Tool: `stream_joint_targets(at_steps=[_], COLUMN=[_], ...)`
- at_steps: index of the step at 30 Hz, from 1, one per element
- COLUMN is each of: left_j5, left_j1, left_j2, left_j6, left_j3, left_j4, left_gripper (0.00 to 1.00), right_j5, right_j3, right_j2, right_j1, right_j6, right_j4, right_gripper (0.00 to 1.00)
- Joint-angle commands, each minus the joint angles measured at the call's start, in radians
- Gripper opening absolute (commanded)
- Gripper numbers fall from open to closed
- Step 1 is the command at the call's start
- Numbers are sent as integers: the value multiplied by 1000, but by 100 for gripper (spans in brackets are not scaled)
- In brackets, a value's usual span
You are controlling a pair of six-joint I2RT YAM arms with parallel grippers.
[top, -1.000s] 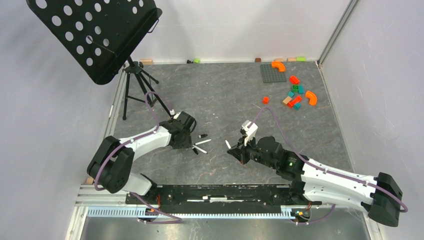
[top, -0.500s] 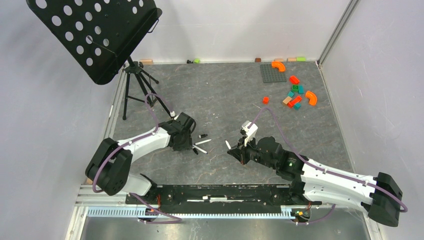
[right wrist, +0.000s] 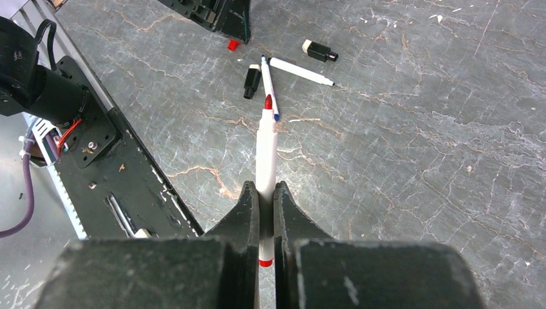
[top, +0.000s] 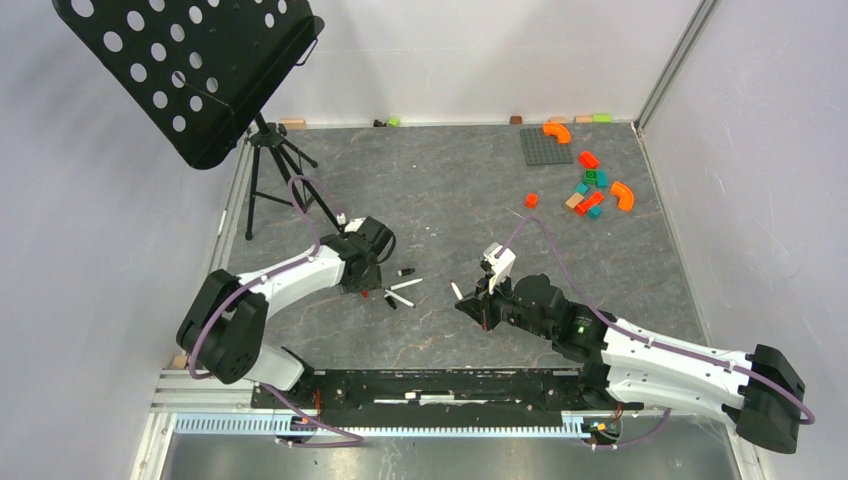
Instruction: Insert the pens into the pen caps
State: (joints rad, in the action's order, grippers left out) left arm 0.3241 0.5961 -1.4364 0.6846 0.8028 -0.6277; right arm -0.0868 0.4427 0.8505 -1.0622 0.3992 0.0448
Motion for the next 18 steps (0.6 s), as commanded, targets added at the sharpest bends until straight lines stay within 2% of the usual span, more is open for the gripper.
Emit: stream_joint_targets(at_steps=[1,6,18], left_j5=[69,98,88], left_j1=[1,-1,-21], left_j2=[-46,-71,-98], left_j6=[68,81,93], left_j3=[47,52,20], left_j4=[1,7,64], left_gripper=[52,45,39], right_j5=[5,2,6], right_j3=[-10,-19,-10], right_j2=[-10,-20,-20], right_j1=[1,1,1], right_j6=[6,8,4], right_j4=[40,39,34], right_gripper=[0,0,0])
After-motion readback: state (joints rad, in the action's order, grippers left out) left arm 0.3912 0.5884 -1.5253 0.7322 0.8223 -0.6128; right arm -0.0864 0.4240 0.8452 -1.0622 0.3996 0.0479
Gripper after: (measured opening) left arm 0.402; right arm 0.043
